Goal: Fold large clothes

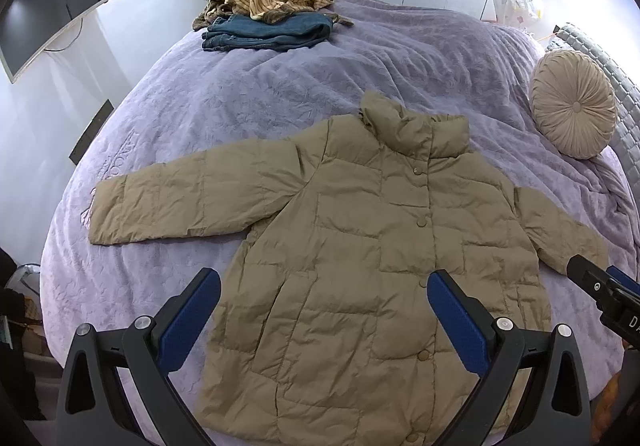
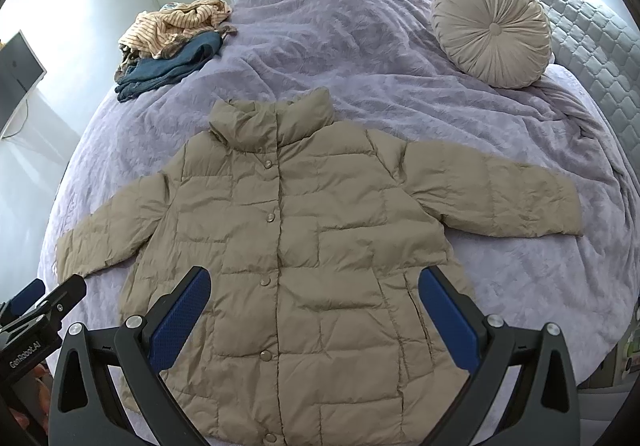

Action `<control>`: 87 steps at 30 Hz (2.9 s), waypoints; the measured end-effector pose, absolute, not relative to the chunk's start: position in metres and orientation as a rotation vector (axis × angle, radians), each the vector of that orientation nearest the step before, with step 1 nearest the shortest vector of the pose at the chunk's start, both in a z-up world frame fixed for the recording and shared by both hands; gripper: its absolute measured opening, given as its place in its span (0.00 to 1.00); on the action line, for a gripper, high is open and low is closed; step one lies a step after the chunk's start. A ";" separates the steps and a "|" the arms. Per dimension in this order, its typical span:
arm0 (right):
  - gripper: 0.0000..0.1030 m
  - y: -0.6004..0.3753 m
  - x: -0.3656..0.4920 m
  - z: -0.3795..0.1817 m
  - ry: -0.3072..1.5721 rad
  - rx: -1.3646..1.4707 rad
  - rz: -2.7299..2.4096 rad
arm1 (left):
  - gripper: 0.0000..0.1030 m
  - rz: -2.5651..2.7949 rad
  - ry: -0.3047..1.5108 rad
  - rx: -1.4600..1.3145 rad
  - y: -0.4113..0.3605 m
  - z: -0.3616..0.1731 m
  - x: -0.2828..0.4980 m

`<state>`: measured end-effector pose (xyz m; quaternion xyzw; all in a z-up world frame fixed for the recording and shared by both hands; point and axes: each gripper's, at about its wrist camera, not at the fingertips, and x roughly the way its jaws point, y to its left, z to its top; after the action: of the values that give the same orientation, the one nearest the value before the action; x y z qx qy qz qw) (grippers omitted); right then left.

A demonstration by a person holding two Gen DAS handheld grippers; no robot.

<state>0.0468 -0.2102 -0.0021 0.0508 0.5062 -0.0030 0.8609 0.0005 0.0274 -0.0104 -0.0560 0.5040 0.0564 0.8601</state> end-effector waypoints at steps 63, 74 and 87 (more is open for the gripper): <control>0.11 0.059 0.226 -0.245 1.398 0.414 0.538 | 0.16 0.235 0.802 -0.787 0.375 -0.200 0.112; 0.08 0.023 0.239 -0.221 1.391 0.427 0.565 | 0.16 -0.170 0.692 -0.526 0.232 -0.088 0.170; 0.08 -0.189 0.204 -0.182 1.259 0.398 0.148 | 0.16 -0.438 1.097 -0.098 -0.002 -0.192 0.210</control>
<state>0.2040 -0.1886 -0.1817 0.1849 0.5843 0.0687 0.7872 0.2098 -0.0025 -0.1925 -0.0462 0.5169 -0.2065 0.8295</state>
